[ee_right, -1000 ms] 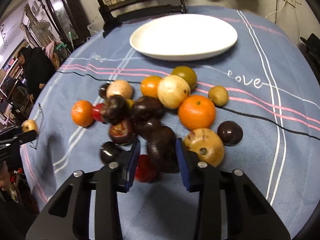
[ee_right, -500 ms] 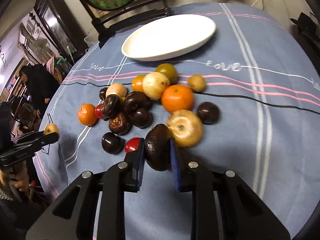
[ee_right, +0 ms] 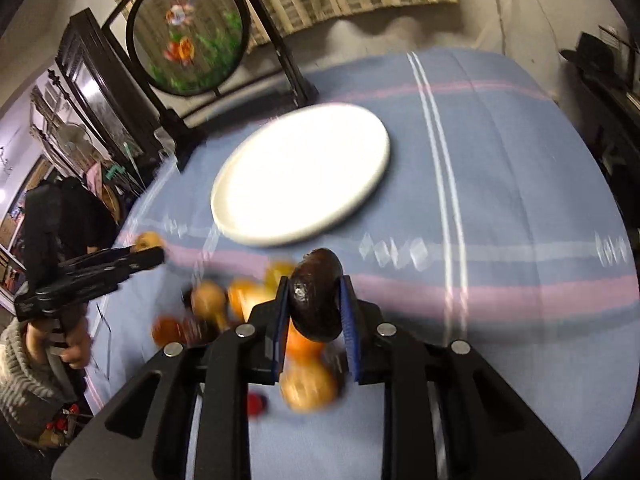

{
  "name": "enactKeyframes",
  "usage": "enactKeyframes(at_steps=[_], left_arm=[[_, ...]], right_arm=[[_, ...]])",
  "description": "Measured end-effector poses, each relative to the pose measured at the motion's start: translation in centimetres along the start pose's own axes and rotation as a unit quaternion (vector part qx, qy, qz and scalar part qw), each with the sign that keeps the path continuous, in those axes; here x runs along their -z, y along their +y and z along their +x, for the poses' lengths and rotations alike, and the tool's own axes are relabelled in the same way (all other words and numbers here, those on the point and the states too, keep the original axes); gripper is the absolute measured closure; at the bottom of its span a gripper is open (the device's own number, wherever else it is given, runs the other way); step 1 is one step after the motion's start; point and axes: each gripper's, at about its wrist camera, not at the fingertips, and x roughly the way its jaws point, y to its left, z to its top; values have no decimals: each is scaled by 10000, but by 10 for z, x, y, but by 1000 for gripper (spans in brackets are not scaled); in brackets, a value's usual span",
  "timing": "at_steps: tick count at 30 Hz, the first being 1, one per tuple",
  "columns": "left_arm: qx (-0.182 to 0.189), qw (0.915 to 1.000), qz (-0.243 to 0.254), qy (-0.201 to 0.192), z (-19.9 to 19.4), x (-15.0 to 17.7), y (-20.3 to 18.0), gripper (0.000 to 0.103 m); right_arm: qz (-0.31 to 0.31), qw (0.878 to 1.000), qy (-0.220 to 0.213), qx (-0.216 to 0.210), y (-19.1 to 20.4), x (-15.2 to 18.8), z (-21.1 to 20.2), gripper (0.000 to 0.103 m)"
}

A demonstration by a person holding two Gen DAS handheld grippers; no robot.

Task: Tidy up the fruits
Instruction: 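Release the striped fruit and the dark plum onto the white plate with both grippers, then grasp the tangerine with the left gripper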

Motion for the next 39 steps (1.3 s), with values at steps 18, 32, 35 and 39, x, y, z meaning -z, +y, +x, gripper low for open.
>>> enactKeyframes(at_steps=[18,32,35,39], left_arm=[[-74,9998,-154,135,79,-57,11,41],[-707,9923,-959,325,-34,83,74,38],[-751,9923,-906,399,-45,115,69,38],[-606,9954,-618,398,-47,133,46,35]], right_arm=[[-471,9985,-169,232,8,-71,84,47],[530,9982,-10,278,-7,46,-25,47],[706,9970,210,242,-2,73,-34,47],[577,9973,321,325,12,87,-47,47]])
